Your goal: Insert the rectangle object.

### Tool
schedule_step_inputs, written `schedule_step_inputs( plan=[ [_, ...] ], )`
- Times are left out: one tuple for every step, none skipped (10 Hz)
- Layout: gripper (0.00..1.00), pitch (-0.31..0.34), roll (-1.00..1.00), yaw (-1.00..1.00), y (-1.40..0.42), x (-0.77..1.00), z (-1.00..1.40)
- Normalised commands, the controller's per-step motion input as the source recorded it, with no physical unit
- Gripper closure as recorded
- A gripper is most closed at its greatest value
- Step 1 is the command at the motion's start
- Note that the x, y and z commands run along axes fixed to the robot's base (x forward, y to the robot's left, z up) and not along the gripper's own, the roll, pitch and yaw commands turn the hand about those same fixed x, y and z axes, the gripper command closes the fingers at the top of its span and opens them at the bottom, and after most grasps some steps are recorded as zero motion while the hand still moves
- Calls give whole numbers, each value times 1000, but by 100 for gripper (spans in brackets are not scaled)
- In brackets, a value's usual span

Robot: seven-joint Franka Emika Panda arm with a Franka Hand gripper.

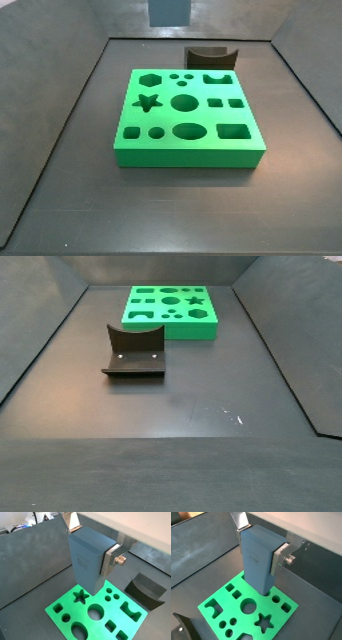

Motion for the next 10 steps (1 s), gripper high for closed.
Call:
schedule_step_inputs(
  plan=[
    [100, -91, -70, -6, -271, 986, -1000],
    [100, -84, -60, -6, -277, 986, -1000],
    [100, -84, -59, -9, -280, 986, -1000],
    [100, -74, -26, -26, -300, 980, -1000],
    [100, -30, 0, -54, -294, 997, -1000],
    [100, 0, 9, -54, -271, 1000, -1000],
    [100, 0, 81, -86, -226, 969, -843],
    [100, 0, 79, -117, -206, 991, -571],
    [100, 0, 84, -106, -160, 1000, -529],
    [100, 4, 90, -123, -86, 991, -446]
  ],
)
